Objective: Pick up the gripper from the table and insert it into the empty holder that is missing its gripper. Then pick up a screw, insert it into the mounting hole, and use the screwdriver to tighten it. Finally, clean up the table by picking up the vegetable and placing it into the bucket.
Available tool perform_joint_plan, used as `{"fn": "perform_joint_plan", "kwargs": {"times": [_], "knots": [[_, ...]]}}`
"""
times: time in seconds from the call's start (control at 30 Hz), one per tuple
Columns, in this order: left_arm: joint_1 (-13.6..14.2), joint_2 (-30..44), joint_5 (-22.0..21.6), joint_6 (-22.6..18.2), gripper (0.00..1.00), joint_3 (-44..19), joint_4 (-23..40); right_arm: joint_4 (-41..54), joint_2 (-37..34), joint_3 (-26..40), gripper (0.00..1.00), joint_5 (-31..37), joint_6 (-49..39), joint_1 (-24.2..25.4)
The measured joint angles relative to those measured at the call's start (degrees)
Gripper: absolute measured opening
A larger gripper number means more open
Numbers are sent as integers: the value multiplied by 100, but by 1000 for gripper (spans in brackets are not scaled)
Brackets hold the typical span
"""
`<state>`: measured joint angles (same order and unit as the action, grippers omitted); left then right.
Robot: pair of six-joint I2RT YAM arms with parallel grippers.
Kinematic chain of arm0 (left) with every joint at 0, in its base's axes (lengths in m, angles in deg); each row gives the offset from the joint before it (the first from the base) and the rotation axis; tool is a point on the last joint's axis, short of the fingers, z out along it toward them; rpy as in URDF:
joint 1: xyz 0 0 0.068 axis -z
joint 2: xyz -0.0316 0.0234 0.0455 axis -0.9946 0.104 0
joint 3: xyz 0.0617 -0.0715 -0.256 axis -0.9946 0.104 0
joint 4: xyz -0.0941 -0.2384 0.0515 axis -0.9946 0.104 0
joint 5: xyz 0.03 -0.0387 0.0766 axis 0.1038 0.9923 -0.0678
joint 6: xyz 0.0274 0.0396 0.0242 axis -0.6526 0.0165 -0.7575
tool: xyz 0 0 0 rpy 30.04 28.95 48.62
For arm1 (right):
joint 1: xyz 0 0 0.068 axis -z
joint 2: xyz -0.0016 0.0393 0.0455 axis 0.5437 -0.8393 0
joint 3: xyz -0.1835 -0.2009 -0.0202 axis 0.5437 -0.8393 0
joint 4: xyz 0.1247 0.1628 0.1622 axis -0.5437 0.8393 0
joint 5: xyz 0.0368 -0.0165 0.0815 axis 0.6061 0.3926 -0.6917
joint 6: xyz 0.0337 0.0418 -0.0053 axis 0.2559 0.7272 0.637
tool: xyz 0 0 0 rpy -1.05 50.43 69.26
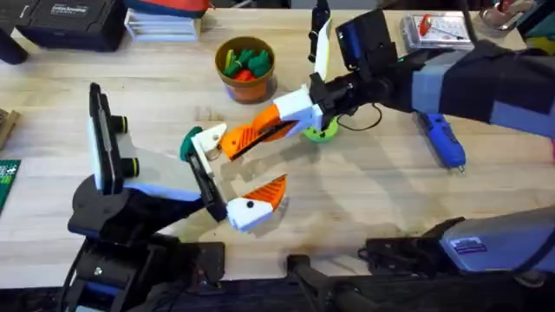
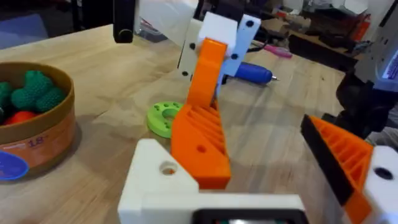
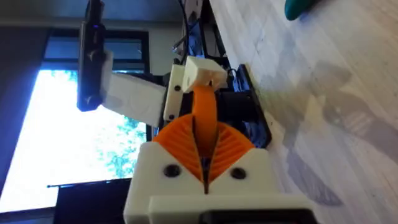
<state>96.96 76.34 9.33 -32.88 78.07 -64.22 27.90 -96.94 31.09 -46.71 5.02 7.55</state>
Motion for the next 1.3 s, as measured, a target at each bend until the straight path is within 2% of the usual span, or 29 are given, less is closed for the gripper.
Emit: {"fn": "perform_joint_plan", "kwargs": {"times": [0.4, 0.73, 1.3], "knots": [[-12, 2, -25, 48, 986, 0, 22, -463, -259, -15, 7, 62, 1130, 0], [-39, 24, -84, 181, 987, 0, 26, -573, -272, -15, 6, 471, 1513, -69], [-66, 17, -810, 171, 986, 2, -27, -2004, -280, -15, 6, 1351, 1664, -473]]}}
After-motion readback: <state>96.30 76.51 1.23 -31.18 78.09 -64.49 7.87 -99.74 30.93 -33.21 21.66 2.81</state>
